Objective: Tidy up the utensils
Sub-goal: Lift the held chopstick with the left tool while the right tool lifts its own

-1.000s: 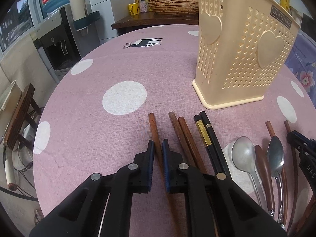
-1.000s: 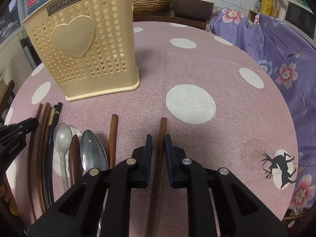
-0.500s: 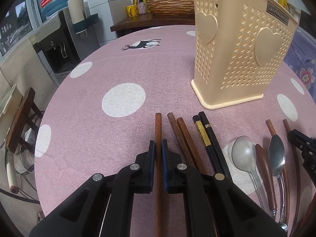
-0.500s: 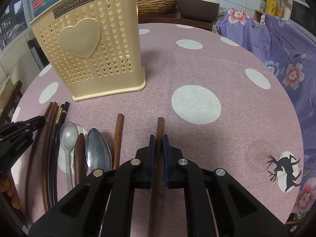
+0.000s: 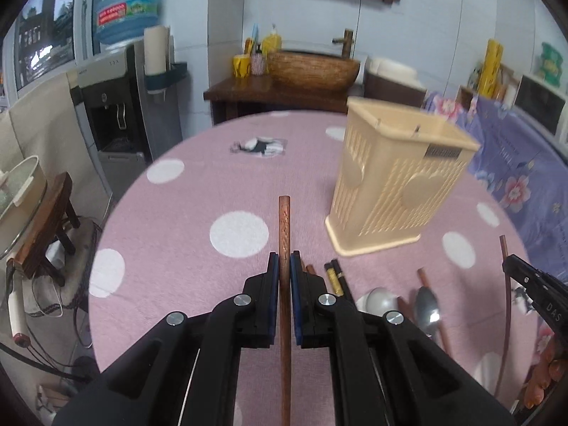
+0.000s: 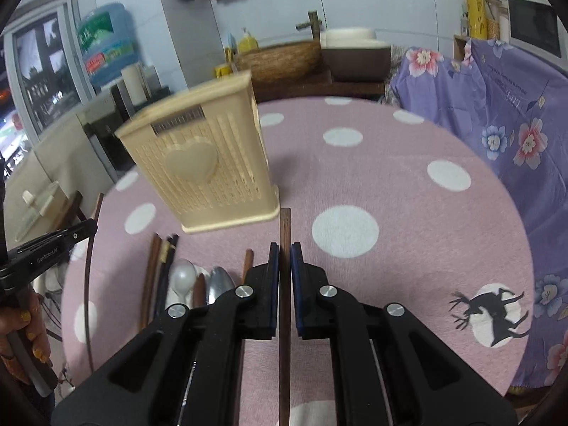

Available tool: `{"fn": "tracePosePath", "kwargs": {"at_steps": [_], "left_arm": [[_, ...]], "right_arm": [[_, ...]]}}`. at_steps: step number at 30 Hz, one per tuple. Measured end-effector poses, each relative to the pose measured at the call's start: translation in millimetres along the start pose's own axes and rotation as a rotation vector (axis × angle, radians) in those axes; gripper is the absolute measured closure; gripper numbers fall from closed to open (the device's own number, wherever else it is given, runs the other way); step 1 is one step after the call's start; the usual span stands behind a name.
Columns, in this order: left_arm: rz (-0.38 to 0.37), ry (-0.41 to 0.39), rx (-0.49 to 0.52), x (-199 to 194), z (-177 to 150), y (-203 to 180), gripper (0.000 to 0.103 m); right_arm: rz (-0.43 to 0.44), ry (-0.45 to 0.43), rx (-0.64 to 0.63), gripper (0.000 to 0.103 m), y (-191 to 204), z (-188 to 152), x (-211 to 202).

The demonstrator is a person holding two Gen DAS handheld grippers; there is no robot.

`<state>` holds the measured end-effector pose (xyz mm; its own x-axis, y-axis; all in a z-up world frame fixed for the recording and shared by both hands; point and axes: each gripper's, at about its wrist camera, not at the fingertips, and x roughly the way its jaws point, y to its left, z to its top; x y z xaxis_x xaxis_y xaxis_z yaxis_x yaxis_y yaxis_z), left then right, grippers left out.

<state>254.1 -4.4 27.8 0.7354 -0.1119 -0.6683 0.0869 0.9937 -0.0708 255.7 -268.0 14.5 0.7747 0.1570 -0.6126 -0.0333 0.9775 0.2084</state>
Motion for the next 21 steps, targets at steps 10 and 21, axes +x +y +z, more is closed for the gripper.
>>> {"fn": "tracePosePath", "kwargs": {"at_steps": [10, 21], "left_arm": [[-0.073, -0.151, -0.027, -64, 26, 10, 0.095], [-0.057, -0.201, -0.013, -75, 36, 9, 0.095]], "right_arm": [[0.033, -0.185, -0.05, 0.095, 2, 32, -86], [0.034, -0.186, -0.061, 0.095, 4, 47, -87]]}}
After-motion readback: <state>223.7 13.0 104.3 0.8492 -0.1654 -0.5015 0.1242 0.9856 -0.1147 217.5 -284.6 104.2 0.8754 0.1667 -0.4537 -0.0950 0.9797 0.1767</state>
